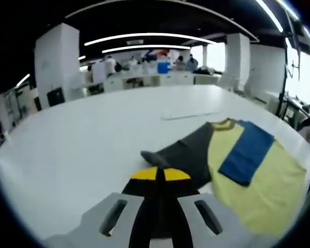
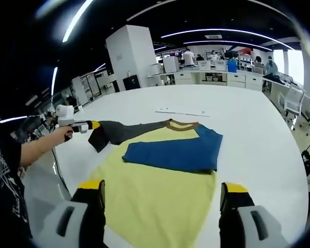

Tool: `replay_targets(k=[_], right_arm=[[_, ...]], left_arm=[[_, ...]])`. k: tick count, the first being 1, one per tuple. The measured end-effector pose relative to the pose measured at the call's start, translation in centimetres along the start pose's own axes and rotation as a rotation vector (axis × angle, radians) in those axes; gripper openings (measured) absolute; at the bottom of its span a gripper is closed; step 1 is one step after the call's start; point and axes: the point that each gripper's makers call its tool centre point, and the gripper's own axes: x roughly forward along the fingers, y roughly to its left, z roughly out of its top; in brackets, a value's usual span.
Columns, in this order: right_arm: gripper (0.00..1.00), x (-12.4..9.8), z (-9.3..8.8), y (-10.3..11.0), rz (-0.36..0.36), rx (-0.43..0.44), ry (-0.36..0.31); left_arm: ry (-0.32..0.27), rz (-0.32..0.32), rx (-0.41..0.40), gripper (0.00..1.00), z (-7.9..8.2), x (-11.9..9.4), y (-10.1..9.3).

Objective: Fold the garment on the visible template until the final outline fits inside the template.

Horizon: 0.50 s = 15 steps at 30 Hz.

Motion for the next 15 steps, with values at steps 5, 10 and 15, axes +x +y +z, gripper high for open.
replay_targets(k=[5, 10, 15], right_arm=[[0.92, -0.1, -0.3, 0.2, 0.005, -0.003, 0.000], [0.92, 0.1, -0.6, 0.4, 0.011, -0.004, 0.008], [0.92, 0.2, -0.9, 0.3, 0.012, 0.003, 0.012]], left_arm=[[-0.028, -0.023, -0.001, 0.00, 1.6, 0.6, -1.7], [-0.049, -0.075, 0.017, 0.00, 3.0, 1.8, -4.3], [-0.052, -0.112, 0.017, 0.00, 3.4, 2.7, -6.7]])
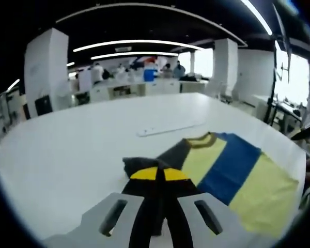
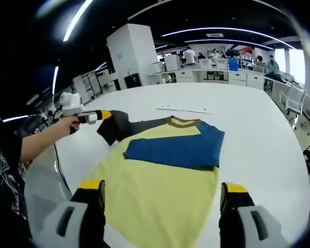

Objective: Fold the garment on the visible template until the final outline fits inside the template.

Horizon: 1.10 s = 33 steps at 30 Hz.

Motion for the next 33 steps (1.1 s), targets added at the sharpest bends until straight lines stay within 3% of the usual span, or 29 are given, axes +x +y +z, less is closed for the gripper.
replay_targets(k=[15, 25, 33], right_arm=[[0.92, 0.0, -0.9, -0.2, -0.002, 0.005, 0.027], [0.92, 0.4, -1.4, 0.0, 0.007, 0.009, 0.048], [0.92, 0.6, -1.9, 0.1, 0.012, 0.014, 0.063]], left_arm=[[-0.028, -0.106, 0.024, 0.00, 1.5, 2.2, -5.3], [-0.005, -0.182, 0.099, 0.00, 1.0, 3.4, -9.4], [0.005, -0.248, 0.107, 0.00, 0.4, 3.4, -12.1]])
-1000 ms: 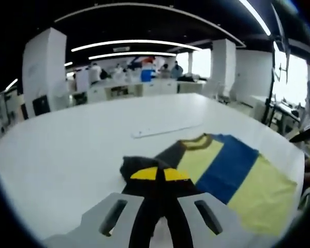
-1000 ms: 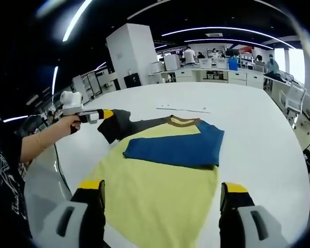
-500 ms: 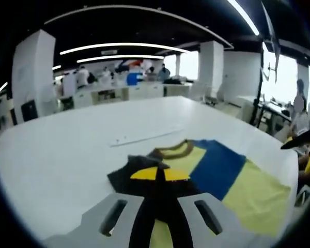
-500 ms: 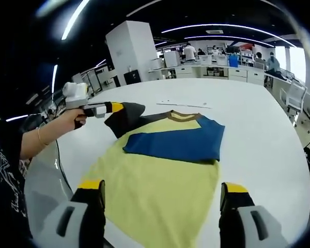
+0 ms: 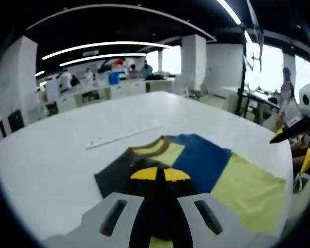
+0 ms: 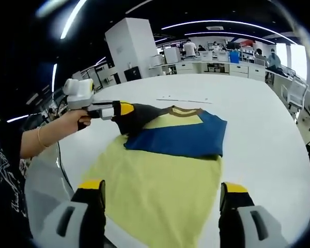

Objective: Fold the garment on the visible template until the final outline fits inside the template.

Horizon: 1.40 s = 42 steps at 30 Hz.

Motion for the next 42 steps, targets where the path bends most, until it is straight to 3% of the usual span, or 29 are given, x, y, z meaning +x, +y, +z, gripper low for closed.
replay_targets(k=[14, 28, 37, 42], right_arm=[[0.92, 0.1, -0.6, 0.2, -0.001, 0.007, 0.016], [0.92, -0.2, -0.8, 0.0, -0.011, 0.024, 0.013], [0.92, -0.5, -0.7, -0.1, -0.018, 0.021, 0.008], [0.92, -0.5, -0.6, -0.1, -0.016, 0.020, 0.005]], left_arm=[[0.071, -0.086, 0.042, 0.00, -2.9, 0.7, -3.8], [0.147, -0.168, 0.075, 0.00, -6.1, 1.8, -6.3], [0.149, -0.238, 0.060, 0.21, -6.6, 1.9, -8.3], [0.124, -0.220, 0.077, 0.43, -5.8, 1.4, -7.9]])
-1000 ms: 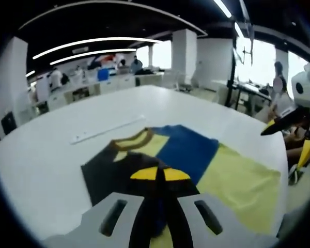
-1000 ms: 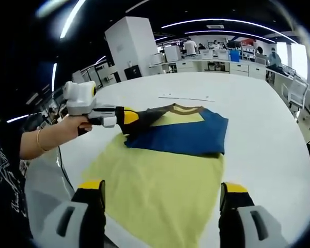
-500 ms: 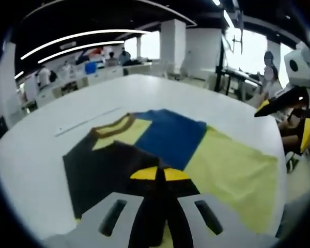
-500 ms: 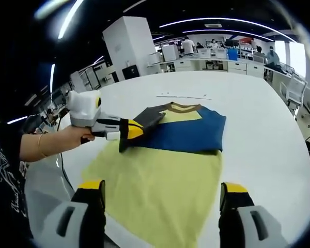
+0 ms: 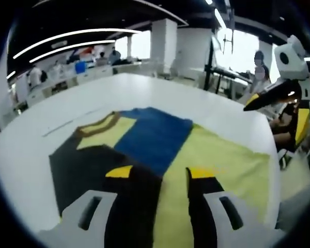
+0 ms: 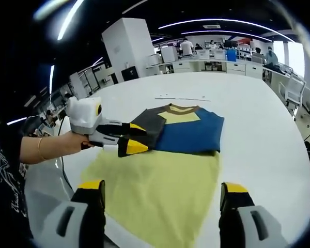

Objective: Fold the garment on the visible template until the final outline fits inside the template.

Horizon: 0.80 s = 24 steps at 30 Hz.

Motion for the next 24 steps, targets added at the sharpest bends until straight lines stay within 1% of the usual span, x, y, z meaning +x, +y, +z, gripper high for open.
replay_targets(k=[2, 3, 7, 9, 14, 16, 20, 24], right_arm=[[0.92, 0.0, 0.0, 0.1, 0.001, -0.001, -0.001], [0.92, 0.0, 0.1, 0.1, 0.002, -0.001, -0.002], [0.92, 0.1, 0.3, 0.3, 0.008, -0.009, -0.009], [0.93, 0.2, 0.3, 0.5, 0.013, -0.019, -0.009], [0.94, 0.5, 0.6, 0.7, 0.017, -0.045, -0.009], [0.94, 0.6, 0.8, 0.9, 0.021, -0.063, -0.008], [0.93, 1.0, 1.1, 1.1, 0.033, -0.088, -0.006], [0.93, 1.5, 1.7, 1.5, 0.042, -0.111, -0.007]], left_arm=[[-0.018, 0.016, -0.008, 0.53, 0.4, -0.5, 0.5], [-0.023, 0.021, -0.009, 0.56, 0.5, -0.7, 0.7], [-0.028, 0.046, -0.008, 0.66, 0.4, -1.7, 1.9], [-0.030, 0.055, -0.009, 0.72, 0.3, -2.2, 2.3], [-0.055, 0.060, -0.015, 0.86, 0.6, -3.4, 2.7], [-0.062, 0.059, -0.010, 0.90, 0.7, -3.9, 2.8], [-0.062, 0.068, 0.030, 0.98, 0.8, -4.9, 3.0], [-0.065, 0.067, 0.034, 0.99, 0.9, -6.0, 3.3]])
